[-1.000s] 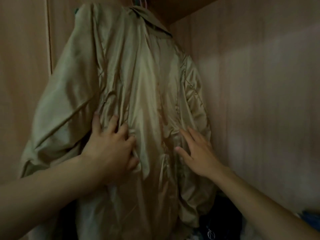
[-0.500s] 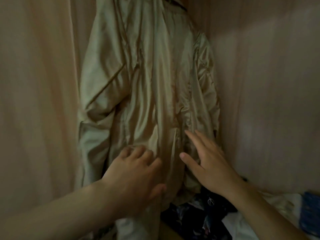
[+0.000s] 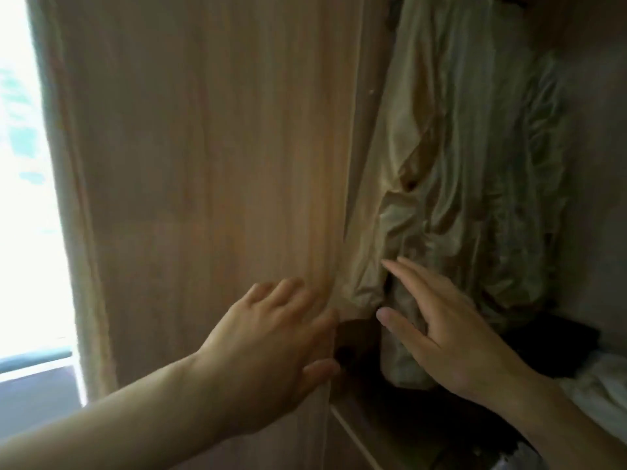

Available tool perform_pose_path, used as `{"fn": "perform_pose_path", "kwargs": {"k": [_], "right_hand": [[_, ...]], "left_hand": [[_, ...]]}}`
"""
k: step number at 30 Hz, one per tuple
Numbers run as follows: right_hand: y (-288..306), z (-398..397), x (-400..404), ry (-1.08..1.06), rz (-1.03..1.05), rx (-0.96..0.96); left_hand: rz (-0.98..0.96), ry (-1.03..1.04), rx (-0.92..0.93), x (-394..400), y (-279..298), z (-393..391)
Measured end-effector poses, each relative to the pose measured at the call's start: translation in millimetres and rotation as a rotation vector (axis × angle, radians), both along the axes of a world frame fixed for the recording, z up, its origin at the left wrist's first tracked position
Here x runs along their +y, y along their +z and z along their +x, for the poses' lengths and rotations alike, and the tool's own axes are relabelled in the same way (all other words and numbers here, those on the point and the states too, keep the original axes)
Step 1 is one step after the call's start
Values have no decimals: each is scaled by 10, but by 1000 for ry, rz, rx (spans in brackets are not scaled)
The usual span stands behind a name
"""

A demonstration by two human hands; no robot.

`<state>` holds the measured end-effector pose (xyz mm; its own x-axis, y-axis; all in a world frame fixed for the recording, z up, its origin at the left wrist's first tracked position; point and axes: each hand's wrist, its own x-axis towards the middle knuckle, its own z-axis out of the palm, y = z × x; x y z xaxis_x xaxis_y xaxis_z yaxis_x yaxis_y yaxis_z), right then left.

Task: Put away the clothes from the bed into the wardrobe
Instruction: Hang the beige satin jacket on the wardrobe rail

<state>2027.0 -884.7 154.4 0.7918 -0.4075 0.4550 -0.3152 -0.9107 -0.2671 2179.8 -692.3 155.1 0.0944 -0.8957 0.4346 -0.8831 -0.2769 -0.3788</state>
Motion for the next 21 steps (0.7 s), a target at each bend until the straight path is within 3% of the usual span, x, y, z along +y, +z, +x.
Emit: {"fn": "perform_pose_path", "kwargs": {"k": [12, 21], "right_hand": [[-508, 1401, 2194, 424, -61, 140], [-915, 2583, 3464, 851, -15, 212]], "left_hand": [[-101, 452, 201, 2641, -642, 676], [-270, 839, 408, 3952, -1069, 876]]}}
